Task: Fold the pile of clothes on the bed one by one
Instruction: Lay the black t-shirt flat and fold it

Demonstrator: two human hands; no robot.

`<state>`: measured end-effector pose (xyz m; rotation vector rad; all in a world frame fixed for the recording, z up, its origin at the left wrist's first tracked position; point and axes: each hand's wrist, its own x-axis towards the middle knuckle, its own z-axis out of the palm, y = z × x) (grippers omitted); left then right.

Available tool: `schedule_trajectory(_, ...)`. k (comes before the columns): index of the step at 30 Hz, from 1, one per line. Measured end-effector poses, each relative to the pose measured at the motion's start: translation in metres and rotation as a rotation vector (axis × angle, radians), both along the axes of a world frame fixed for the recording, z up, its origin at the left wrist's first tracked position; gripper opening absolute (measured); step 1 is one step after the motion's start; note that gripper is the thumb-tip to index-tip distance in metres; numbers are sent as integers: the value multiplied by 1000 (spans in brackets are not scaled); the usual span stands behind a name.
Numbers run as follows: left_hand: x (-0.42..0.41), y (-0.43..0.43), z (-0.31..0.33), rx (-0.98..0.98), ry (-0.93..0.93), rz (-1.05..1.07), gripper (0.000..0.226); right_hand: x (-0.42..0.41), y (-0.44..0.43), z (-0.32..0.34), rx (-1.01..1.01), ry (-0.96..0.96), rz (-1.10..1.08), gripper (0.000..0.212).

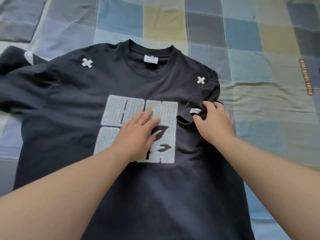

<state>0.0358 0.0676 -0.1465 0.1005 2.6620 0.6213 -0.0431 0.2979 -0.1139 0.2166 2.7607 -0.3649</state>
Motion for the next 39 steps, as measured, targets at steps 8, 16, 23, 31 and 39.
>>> schedule_trajectory(8,-2,19,13,68,1,189,46,-21,27,14,-351,188,-563,43)
schedule_trajectory(16,-11,55,10,-33,-94,91,63,-61,45,11,-580,21,-792,25)
schedule_trajectory(23,-22,82,20,2,38,245,55,-54,101,24,-483,312,-757,15)
schedule_trajectory(31,-107,130,47,902,-564,940,41,-19,95,39,-727,244,-221,27)
schedule_trajectory(39,-104,119,37,386,-281,545,14,0,92,32,-597,290,-90,18)
